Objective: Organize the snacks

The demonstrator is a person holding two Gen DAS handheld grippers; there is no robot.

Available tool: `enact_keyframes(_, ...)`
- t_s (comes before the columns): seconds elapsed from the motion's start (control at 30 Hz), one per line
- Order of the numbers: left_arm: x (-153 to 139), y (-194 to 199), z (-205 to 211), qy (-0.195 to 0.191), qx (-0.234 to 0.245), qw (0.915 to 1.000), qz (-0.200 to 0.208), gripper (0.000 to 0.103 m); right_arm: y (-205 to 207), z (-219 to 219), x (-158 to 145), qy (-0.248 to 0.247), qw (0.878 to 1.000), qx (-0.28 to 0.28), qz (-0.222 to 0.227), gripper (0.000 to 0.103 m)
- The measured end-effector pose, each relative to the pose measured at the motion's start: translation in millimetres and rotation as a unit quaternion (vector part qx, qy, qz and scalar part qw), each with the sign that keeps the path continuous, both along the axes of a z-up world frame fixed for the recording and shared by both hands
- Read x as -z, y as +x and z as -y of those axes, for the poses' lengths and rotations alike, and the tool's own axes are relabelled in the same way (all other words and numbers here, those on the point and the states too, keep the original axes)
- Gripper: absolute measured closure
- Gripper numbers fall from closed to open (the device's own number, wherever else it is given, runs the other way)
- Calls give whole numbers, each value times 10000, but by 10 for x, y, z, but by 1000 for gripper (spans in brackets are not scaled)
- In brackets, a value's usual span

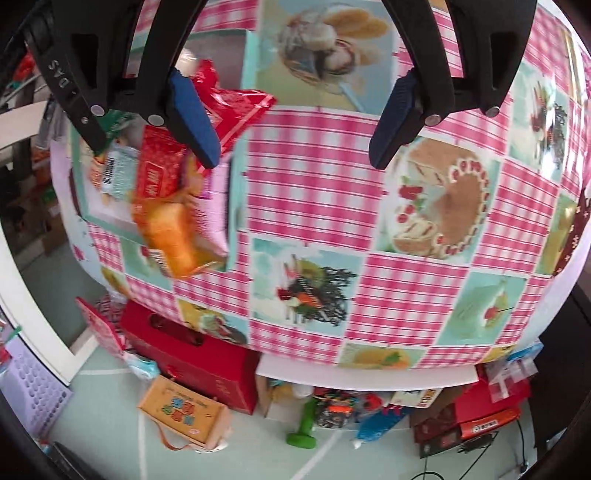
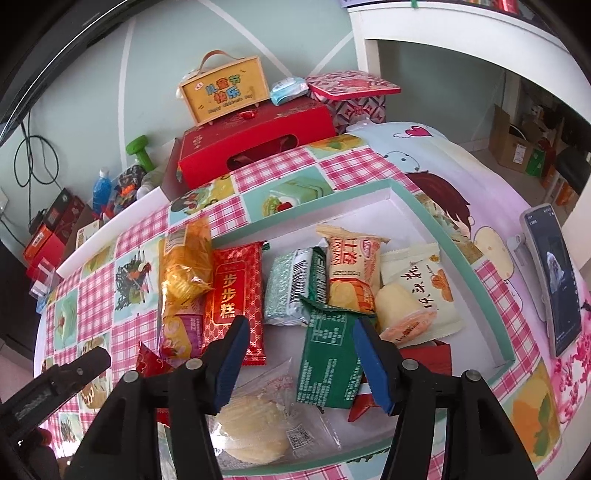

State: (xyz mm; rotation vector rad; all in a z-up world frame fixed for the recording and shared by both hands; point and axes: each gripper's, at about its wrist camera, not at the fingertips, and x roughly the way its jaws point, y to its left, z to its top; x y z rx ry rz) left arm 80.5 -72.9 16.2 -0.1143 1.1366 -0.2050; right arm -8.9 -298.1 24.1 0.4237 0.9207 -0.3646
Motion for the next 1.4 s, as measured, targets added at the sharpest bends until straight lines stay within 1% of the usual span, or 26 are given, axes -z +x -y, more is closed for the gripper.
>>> enact_keyframes(0.03,8,6,-18,70,-41,10000,35,9,6,-15,-1,-22,10000,-24,-8,39)
enact_keyframes(0.13,5,2,-34,350,-127,9992,139,8,29,-56,7,-61,9999,-101,-30,33)
enact_keyframes(0.2,31,7,-44,540,-152,9983,177,5,54,-101,14,-107,9997,-214,-61,31)
enact_keyframes(0.23,48,12,-36,637,-151,9977,182,2,68,-129,19,-134,9995,-280,-73,28)
enact_keyframes(0.27,67,14,-37,756,-147,9968,193,1,78,-150,23,-151,9993,-328,-71,25)
enact_keyframes(0.33,99,19,-34,977,-111,9949,216,1,96,-192,31,-211,9990,-401,-63,6)
enact_keyframes(0.37,104,21,-34,1046,-101,9942,227,1,102,-208,33,-255,9988,-416,-67,1)
enact_keyframes(0.4,107,23,-36,1086,-97,9938,235,1,105,-226,32,-318,9985,-436,-62,0)
enact_keyframes(0.53,95,21,-64,1001,-129,9946,239,1,124,-258,35,-392,9979,-513,-74,0)
enact_keyframes(0.77,48,-30,-117,1023,-158,9944,231,1,115,-322,-3,-450,9971,-617,-37,0)
enact_keyframes(0.93,4,-112,-177,1236,-240,9917,248,1,94,-436,-46,-581,9947,-809,-239,0)
enact_keyframes(1.03,-11,-188,-198,1270,-147,9915,241,1,52,-502,-72,-676,9930,-906,-332,0)
enact_keyframes(1.23,-22,-358,-229,1334,-14,9908,229,1,-87,-578,-177,-762,9917,-992,-299,0)
enact_keyframes(1.4,-31,-496,-299,1356,28,9904,284,1,-222,-585,-143,-765,9909,-1034,-405,0)
